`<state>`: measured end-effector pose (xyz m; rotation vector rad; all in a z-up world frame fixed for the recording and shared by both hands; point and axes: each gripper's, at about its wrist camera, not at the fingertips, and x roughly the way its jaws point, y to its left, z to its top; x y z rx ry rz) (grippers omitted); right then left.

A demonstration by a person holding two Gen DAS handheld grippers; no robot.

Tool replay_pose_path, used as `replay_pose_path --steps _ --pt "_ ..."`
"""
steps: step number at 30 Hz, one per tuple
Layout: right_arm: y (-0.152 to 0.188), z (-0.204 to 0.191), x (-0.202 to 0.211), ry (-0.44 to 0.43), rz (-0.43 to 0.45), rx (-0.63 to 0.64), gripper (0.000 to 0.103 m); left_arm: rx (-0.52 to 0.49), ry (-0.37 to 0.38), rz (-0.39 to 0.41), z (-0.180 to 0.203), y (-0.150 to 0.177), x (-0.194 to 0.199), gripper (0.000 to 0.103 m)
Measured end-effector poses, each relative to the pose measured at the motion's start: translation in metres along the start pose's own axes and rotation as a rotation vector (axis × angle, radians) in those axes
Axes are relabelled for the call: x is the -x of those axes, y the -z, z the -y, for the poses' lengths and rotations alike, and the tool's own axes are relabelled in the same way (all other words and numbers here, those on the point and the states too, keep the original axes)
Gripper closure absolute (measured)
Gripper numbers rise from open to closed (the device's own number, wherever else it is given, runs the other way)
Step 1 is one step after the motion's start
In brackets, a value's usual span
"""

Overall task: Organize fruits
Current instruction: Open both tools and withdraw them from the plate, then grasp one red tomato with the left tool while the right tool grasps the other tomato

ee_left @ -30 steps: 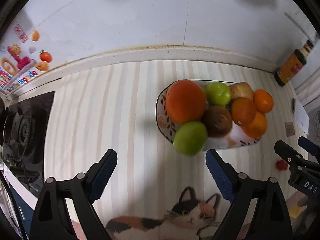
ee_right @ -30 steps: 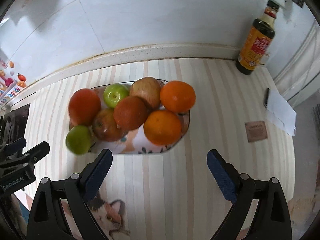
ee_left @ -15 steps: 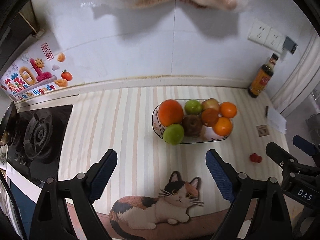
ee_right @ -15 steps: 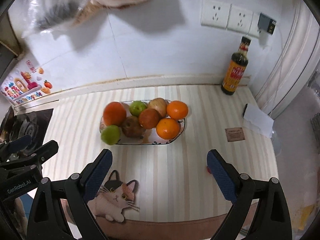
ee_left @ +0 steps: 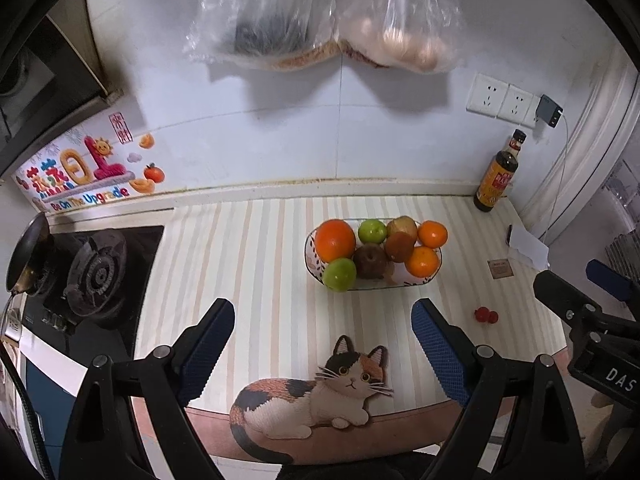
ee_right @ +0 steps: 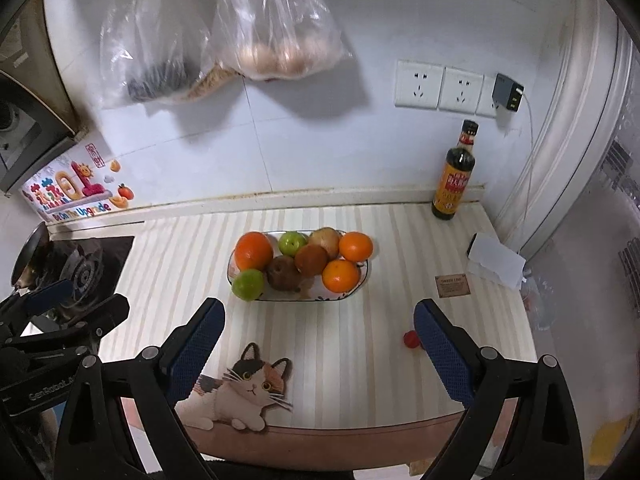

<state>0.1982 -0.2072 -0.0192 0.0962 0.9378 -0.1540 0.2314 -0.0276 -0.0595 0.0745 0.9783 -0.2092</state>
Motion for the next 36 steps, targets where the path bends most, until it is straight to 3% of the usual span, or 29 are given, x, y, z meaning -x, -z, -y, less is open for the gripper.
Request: replay_pose_path --steps 8,21,23,28,33,35,36 --pt "0.002 -0.001 0.006 -0.005 0.006 -0.003 0.005 0.012 0.003 0.015 -0.001 0.0 0.009 0.012" --pt "0.007 0.02 -0.034 -0.1 -0.057 -0.081 0.005 0.001 0.002 0.01 0.017 -0.012 -0.011 0.012" --pt "0.009 0.032 -0.045 -0.129 -0.075 -0.121 0.005 -0.009 0.007 0.005 0.023 -0.016 -0.018 0.0" --pt "0.016 0.077 -0.078 -0.14 -0.112 -0.211 0.005 -0.052 0.018 -0.031 0.052 -0.025 -0.051 0.0" --pt "0.039 0.153 -0.119 -0.05 -0.165 -0.352 0.006 -0.124 0.039 -0.106 0.098 -0.027 -0.099 0.0" --pt "0.051 0.182 -0.135 -0.033 -0.188 -0.402 0.015 -0.161 0.047 -0.142 0.119 -0.024 -0.121 0.0" --pt "0.056 0.192 -0.142 -0.028 -0.2 -0.414 0.025 -0.176 0.055 -0.162 0.129 -0.022 -0.131 0.0"
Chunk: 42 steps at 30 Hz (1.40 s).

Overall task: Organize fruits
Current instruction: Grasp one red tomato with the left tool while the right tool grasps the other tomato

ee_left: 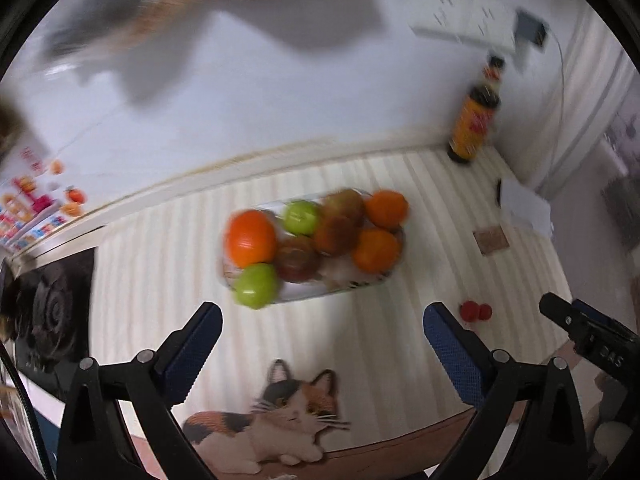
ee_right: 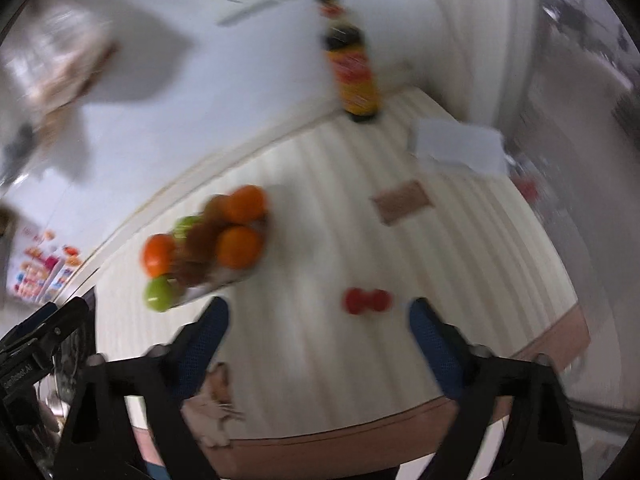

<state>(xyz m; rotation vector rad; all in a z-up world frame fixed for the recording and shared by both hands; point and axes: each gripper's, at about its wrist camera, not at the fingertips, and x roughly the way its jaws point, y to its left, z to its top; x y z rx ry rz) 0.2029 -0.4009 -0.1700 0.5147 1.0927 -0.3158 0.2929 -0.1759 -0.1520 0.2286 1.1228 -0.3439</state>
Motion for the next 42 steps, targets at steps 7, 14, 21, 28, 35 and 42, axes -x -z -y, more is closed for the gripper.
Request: replay_pose_path --steps 7,14,21,28,35,42 --pt "0.003 0.064 -0.068 -0.017 -0.081 -0.064 0.052 -0.104 0.022 -0.192 0.071 0.003 -0.095 0.0" --pt "0.007 0.081 -0.135 -0.109 -0.171 -0.098 0.059 -0.166 -0.014 -0.315 0.098 0.016 -0.151 0.0" --pt "0.008 0.079 -0.158 -0.176 -0.179 -0.111 0.082 -0.17 0.015 -0.363 0.108 0.023 -0.169 0.0" --pt "0.012 0.088 -0.138 -0.178 -0.118 -0.134 0.082 -0.211 0.094 -0.351 0.135 0.023 -0.171 0.0" --pt "0.02 0.118 -0.12 -0.125 -0.087 -0.18 0.082 -0.289 0.151 -0.404 0.17 0.036 -0.192 0.047" --pt "0.024 0.119 -0.108 -0.119 -0.069 -0.184 0.081 -0.215 0.194 -0.385 0.152 0.042 -0.179 0.075"
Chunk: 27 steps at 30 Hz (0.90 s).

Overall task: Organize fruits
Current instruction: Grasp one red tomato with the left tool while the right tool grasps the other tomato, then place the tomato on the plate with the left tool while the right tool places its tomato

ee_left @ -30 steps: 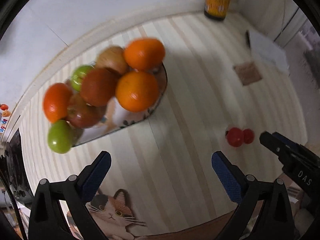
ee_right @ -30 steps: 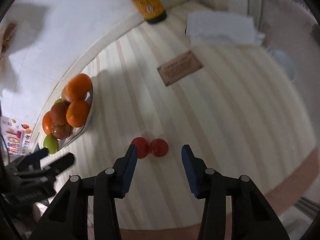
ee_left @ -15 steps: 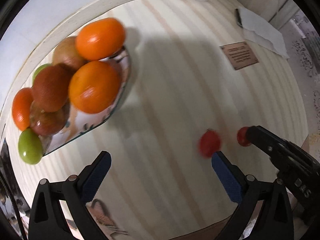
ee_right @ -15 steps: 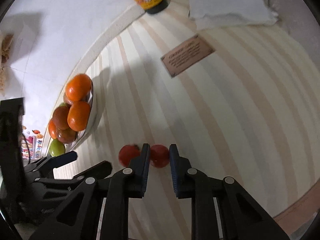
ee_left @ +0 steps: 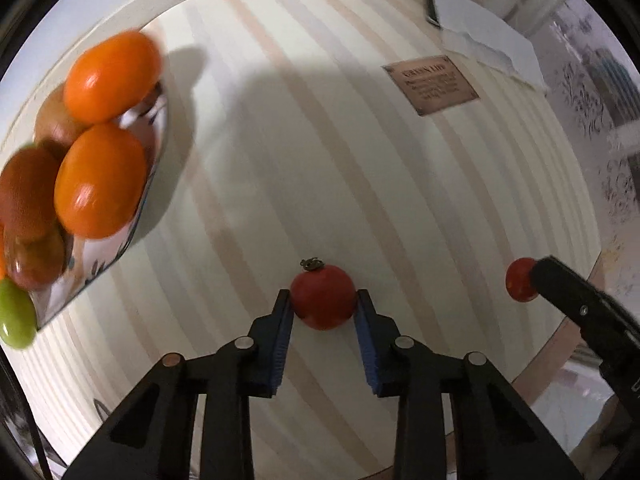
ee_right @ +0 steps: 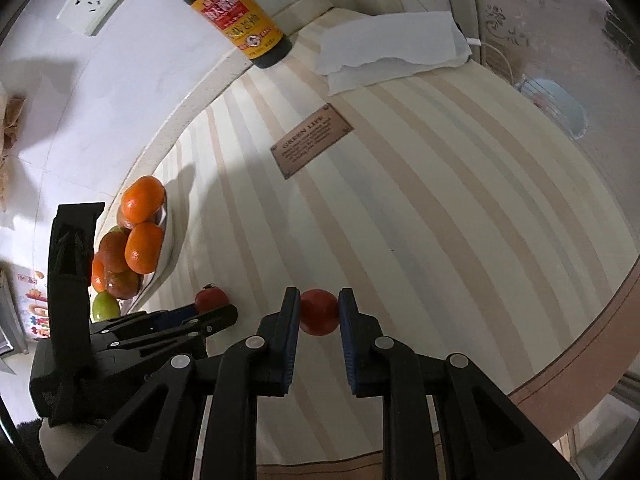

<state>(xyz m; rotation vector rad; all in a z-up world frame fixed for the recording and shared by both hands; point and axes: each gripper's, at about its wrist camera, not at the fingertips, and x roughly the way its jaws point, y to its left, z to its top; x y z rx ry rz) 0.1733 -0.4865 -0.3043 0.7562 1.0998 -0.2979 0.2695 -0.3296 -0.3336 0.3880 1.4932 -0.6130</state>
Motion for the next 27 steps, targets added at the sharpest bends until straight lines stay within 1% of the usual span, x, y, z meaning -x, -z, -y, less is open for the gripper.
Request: replay_pose_path --steps 4,8,12,14,18,20,21,22,23,25,27 --pt "0.005 -0.014 0.001 -0.024 0.008 0.029 0.082 0.046 0.012 0.032 -0.023 0.01 0.018 0.075" --pt "0.008 -0.032 -0.007 -0.06 -0.012 0.045 0.082 0.118 0.036 0.063 -0.054 0.024 0.038 0.075" --pt "0.013 -0.054 -0.019 -0.137 -0.052 0.045 0.082 0.235 0.084 0.096 -0.103 0.041 0.061 0.075" --pt "0.017 -0.074 -0.026 -0.169 -0.069 0.077 0.082 0.293 0.101 0.123 -0.133 0.048 0.077 0.075" --pt "0.027 -0.117 -0.046 -0.242 -0.102 0.148 0.082 0.391 0.13 0.151 -0.177 0.045 0.092 0.075" --pt "0.03 -0.143 -0.058 -0.282 -0.104 0.181 0.082 0.424 0.145 0.161 -0.195 0.033 0.095 0.075" --pt "0.031 -0.152 -0.063 -0.297 -0.102 0.193 0.082 0.441 0.154 0.167 -0.207 0.036 0.098 0.075" --pt "0.032 -0.162 -0.068 -0.312 -0.098 0.209 0.082 0.457 0.171 0.17 -0.214 0.033 0.099 0.075" --pt "0.034 -0.172 -0.074 -0.319 -0.093 0.227 0.082 0.462 0.181 0.168 -0.211 0.022 0.092 0.075" --pt "0.035 -0.188 -0.087 -0.34 -0.093 0.251 0.082 0.466 0.195 0.168 -0.215 0.011 0.089 0.075" --pt "0.035 -0.198 -0.095 -0.348 -0.083 0.269 0.082 0.46 0.192 0.171 -0.215 0.002 0.087 0.075"
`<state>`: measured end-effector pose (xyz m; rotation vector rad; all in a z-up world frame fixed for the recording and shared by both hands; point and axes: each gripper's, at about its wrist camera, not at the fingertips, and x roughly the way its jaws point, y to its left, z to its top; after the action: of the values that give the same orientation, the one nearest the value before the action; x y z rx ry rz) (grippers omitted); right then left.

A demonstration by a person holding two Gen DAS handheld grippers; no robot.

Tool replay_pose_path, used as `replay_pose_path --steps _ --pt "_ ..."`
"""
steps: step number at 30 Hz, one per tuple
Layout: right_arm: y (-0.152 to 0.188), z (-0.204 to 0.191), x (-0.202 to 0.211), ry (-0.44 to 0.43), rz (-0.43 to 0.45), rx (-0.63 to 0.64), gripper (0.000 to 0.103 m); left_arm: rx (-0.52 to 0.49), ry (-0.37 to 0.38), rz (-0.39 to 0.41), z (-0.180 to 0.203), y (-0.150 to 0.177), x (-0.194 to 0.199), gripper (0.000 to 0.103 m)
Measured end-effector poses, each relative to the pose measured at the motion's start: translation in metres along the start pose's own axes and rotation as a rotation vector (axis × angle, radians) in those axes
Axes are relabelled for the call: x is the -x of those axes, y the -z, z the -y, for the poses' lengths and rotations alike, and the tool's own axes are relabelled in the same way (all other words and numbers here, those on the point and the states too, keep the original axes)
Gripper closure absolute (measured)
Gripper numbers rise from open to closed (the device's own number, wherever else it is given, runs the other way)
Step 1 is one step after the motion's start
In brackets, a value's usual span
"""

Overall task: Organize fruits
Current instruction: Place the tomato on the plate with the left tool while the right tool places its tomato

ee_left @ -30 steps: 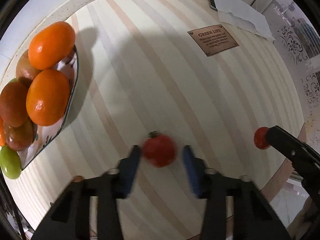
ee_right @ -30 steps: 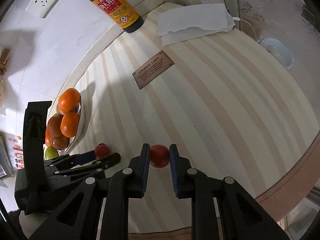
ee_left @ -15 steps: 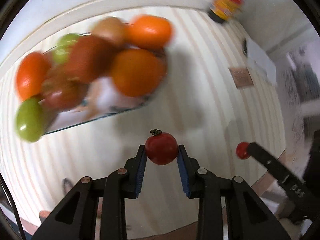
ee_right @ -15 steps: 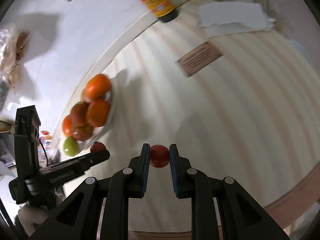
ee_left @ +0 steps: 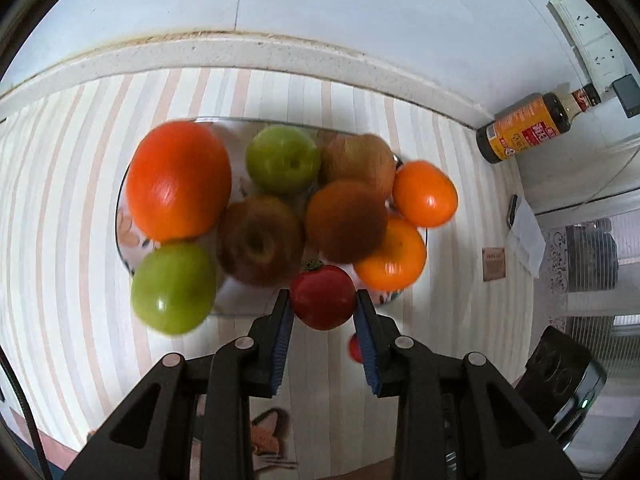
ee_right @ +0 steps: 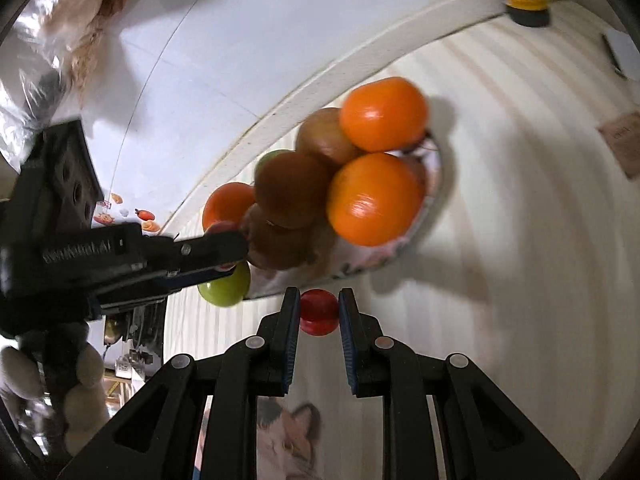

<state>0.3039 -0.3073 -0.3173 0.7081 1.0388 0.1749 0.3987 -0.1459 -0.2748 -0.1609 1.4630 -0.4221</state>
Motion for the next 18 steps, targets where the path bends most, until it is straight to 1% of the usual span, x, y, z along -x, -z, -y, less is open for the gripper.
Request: replay_pose_path --steps 2,7,12,18 --pt "-0.003 -0.003 -0.007 0.002 0.009 0.016 0.082 -0.017 0.003 -0.004 0.006 -0.006 -0.004 0.075" --pt "-0.008 -0.004 -0.016 0.013 0.026 0.042 0.082 -0.048 -0.017 -0.02 0.011 -0.01 -0.015 0.075" --pt "-0.009 -0.007 -0.016 0.015 0.03 0.097 0.082 -0.011 -0.007 -0.032 0.002 -0.006 -0.021 0.075" --pt "-0.01 -0.011 -0.022 0.035 0.026 0.175 0.081 0.021 -0.019 -0.035 -0.001 -0.004 -0.029 0.074"
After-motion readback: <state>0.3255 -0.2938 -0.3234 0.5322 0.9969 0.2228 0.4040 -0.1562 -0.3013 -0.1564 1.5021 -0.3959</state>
